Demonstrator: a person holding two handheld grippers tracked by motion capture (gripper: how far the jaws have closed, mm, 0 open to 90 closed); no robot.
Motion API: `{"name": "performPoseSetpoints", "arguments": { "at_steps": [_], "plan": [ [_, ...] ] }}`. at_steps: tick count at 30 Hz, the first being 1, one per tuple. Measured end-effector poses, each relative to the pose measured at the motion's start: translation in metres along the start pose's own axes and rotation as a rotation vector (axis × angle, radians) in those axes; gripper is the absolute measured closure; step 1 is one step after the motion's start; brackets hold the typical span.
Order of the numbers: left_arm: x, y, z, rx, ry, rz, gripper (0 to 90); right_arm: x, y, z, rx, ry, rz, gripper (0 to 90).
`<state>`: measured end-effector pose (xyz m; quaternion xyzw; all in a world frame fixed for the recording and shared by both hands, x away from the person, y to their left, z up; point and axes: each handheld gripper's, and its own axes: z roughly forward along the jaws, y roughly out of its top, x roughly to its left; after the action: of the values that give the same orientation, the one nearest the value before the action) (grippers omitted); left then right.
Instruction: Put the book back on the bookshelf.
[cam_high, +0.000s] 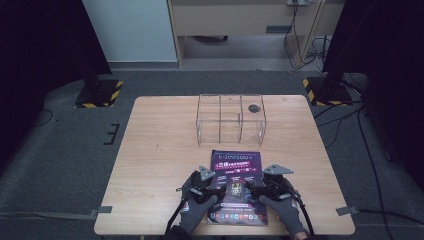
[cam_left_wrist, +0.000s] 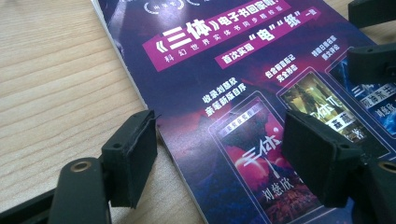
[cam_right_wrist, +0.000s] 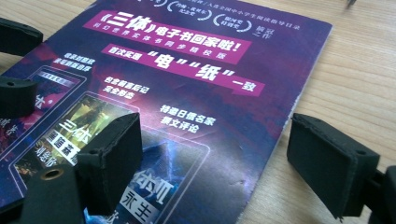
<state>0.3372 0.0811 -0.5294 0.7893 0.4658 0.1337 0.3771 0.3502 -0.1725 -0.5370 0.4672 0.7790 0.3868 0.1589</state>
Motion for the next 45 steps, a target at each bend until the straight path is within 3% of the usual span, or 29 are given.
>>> {"name": "performPoseSetpoints", "arguments": {
  "at_steps": [11,16,20,26,36,42,45],
  "plan": [
    [-0.001,0.001,0.003,-0.006,-0.012,-0.012,19.1,0.004,0.0,0.001,-0.002,-0.009,0.007,18.0],
    [0.0,0.001,0.003,-0.019,-0.033,-0.071,17.3,0.004,0.0,0.001,-0.002,-0.011,0.01,18.0],
    [0.005,-0.001,0.002,-0.052,-0.078,-0.135,17.3,0.004,0.0,0.001,-0.004,-0.013,0.017,18.7],
    [0.014,-0.004,-0.001,-0.079,-0.138,-0.203,20.6,-0.001,-0.001,-0.001,-0.028,0.006,0.066,23.9],
    [0.021,-0.008,-0.007,-0.093,-0.198,-0.23,27.3,-0.004,-0.001,-0.001,-0.034,0.006,0.08,24.5],
    [0.024,-0.008,-0.011,-0.136,-0.245,-0.226,29.0,-0.005,-0.001,-0.001,-0.035,0.012,0.085,24.7],
    [0.024,-0.006,-0.016,-0.186,-0.287,-0.231,30.9,-0.006,-0.001,-0.001,-0.037,0.014,0.09,24.9]
  ]
}}
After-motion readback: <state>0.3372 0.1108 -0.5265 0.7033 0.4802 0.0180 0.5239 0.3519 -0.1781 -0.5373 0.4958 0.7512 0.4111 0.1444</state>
